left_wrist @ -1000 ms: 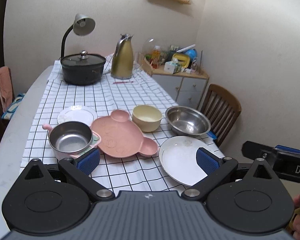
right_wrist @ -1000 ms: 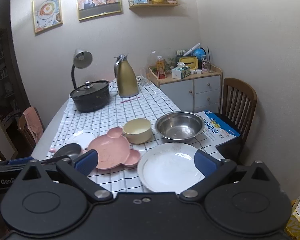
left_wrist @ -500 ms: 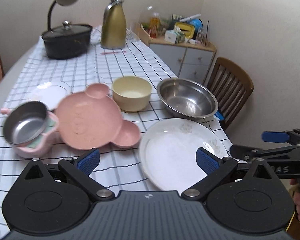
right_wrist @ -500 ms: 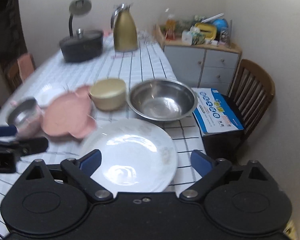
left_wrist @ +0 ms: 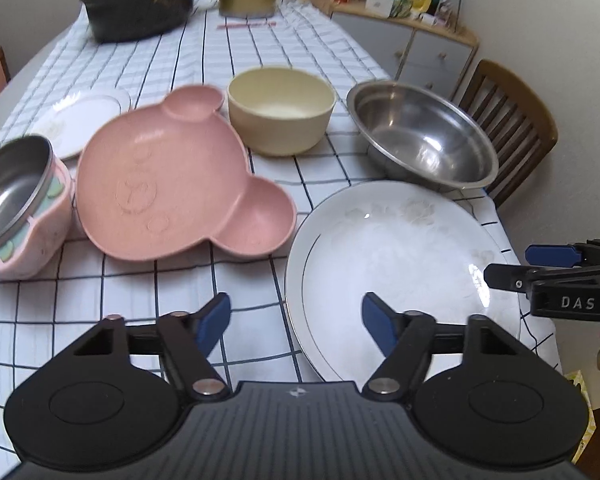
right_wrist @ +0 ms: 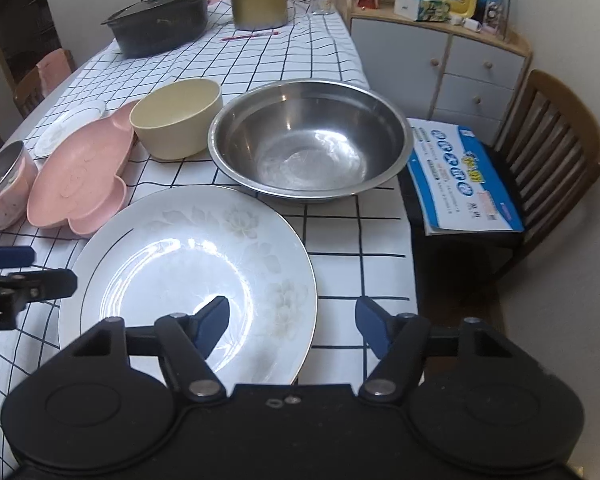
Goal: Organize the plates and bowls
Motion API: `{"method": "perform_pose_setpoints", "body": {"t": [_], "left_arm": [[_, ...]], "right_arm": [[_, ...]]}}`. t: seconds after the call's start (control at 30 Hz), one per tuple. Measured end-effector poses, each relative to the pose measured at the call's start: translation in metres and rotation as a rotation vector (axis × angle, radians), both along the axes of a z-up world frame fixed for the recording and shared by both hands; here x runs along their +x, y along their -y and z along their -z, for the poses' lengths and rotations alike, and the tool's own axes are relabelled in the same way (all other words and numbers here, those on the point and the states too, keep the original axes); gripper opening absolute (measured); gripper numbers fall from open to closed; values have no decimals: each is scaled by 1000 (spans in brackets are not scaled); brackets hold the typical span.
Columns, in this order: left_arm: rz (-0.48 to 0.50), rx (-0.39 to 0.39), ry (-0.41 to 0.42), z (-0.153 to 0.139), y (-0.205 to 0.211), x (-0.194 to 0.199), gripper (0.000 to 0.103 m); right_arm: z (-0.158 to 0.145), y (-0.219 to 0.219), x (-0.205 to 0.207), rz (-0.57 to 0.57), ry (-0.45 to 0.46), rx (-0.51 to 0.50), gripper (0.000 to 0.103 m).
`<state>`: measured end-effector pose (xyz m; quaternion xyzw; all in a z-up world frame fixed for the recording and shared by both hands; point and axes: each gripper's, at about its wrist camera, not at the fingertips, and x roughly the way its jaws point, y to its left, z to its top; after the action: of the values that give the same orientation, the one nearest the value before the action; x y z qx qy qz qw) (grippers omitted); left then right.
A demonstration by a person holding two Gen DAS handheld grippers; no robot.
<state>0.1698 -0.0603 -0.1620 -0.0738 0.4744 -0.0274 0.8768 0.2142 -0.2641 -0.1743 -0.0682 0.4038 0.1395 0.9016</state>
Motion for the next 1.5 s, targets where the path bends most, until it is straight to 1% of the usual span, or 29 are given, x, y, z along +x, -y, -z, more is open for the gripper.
{"method": "perform_pose_setpoints", "body": {"t": [0.07,0.1,0.13,0.2,0.27,0.3,0.33,0.37,0.43,0.5,0.57,0.7,0.77,1.0,1.1,1.33,1.5], "left_arm": [[0,-11,-7,2,0,3,66],[-3,-24,-17,4,-2,5,66],[-7,-39,-29,7,-4,7,66],[-22,-64,-44,11,-8,11,62],[-24,-84,-60,14,-10,13,51],[-23,-93,-65,15,-10,14,48],[-19,-101,-71,17,-10,15,43],[-17,-108,-77,18,-10,16,38],[-16,-118,-86,20,-10,18,32],[-20,-128,-90,21,-10,19,31],[-19,-133,-96,22,-10,21,23],[-27,-127,-114,26,-12,23,16],[-25,-119,-120,27,-12,23,13],[16,-81,-112,26,-8,22,13],[24,-87,-117,25,-8,17,13],[74,-110,-109,14,-7,-11,13],[121,-96,-123,11,-2,-38,13]], "right_arm": [[2,5,8,4,-20,17,65],[4,6,11,8,-30,22,61],[5,7,14,7,-43,30,59],[7,8,17,6,-61,46,48],[9,9,19,8,-75,58,38],[10,10,20,9,-81,64,36],[11,10,20,8,-86,68,31],[12,10,20,10,-90,69,30],[12,11,21,14,-92,74,28],[13,13,23,19,-98,73,23],[14,14,23,20,-103,77,22],[14,15,23,28,-101,70,14],[14,18,22,39,-106,85,13],[14,17,22,52,-109,87,12],[15,18,16,49,-113,86,12],[13,29,-18,60,-116,98,12],[8,41,-50,80,-116,117,11]]}}
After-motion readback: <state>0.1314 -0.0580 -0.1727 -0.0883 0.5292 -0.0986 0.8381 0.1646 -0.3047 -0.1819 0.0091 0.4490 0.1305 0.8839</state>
